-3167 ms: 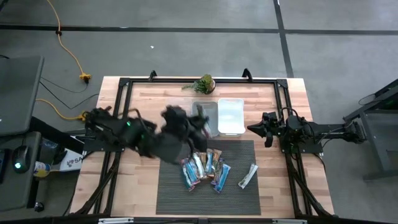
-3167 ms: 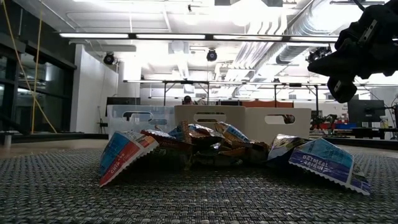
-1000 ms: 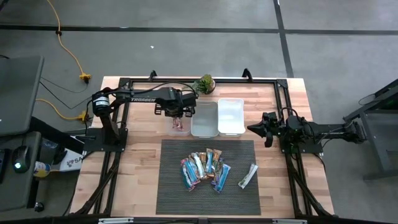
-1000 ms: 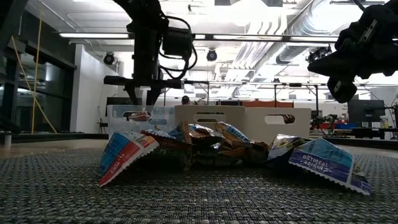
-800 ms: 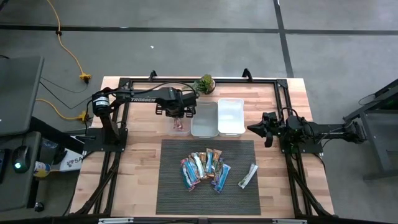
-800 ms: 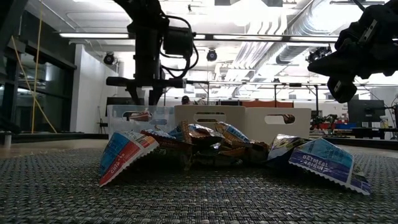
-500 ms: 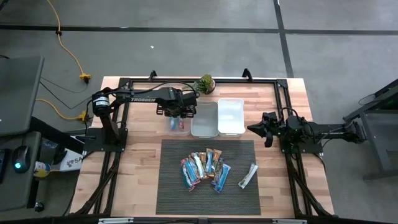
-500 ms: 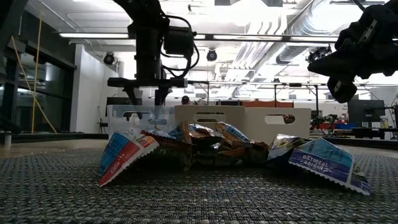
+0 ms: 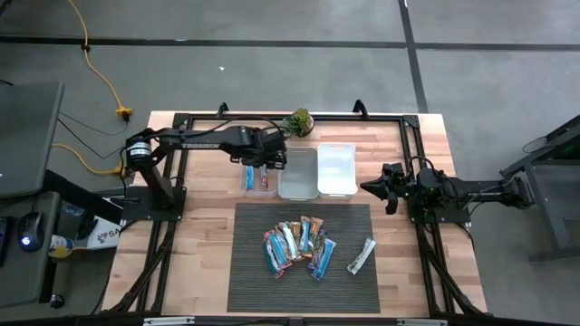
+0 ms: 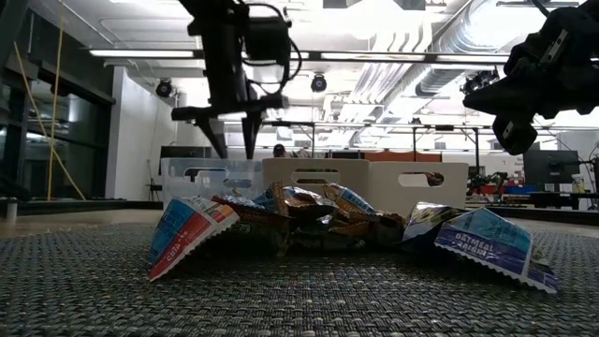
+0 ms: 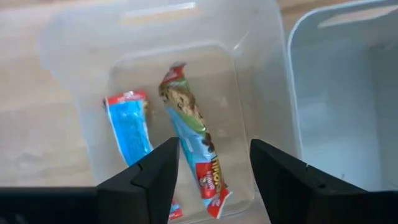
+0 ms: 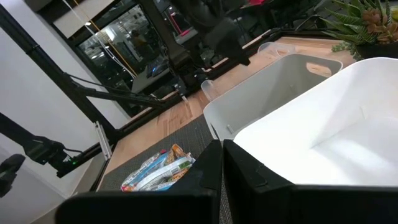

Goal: Pick and place Granola Bars by type
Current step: Put the red granola bar into the transparent bin

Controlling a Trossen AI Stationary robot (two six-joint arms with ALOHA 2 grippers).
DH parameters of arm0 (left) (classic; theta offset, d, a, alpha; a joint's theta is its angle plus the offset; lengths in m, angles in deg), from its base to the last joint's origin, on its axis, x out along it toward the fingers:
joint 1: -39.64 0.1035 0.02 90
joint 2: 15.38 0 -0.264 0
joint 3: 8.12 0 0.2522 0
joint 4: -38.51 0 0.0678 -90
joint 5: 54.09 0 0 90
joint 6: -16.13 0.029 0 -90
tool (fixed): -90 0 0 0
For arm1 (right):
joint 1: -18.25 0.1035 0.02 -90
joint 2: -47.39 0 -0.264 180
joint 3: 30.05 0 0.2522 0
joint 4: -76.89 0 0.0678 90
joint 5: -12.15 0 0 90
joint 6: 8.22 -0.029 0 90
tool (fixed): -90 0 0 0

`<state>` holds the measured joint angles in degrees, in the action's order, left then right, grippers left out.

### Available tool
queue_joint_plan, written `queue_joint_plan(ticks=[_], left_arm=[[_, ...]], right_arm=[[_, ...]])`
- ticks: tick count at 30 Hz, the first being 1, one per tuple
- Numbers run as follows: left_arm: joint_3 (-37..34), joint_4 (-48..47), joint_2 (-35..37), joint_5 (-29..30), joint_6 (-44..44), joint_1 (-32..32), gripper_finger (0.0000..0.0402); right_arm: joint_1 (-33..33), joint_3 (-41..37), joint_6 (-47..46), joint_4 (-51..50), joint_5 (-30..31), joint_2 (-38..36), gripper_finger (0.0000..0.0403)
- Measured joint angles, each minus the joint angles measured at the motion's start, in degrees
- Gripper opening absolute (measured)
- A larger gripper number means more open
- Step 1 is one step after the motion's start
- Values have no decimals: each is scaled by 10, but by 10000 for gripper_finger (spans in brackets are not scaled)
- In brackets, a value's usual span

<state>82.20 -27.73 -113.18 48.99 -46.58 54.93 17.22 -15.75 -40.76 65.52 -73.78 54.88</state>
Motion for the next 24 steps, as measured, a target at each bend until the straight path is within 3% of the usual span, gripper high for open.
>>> queue_joint_plan(ticks=[7,11,17,24], left_arm=[[0,-3,64,17,7,-21,186],[0,-3,111,36,-31,-49,186],[0,-4,177,88,-144,-130,186],[0,-45,210,186,-300,-269,186]], right_arm=[[0,0,0,1,0,0,0],[0,0,0,2,0,0,0],[0,0,0,1,0,0,0],[0,0,0,1,0,0,0]])
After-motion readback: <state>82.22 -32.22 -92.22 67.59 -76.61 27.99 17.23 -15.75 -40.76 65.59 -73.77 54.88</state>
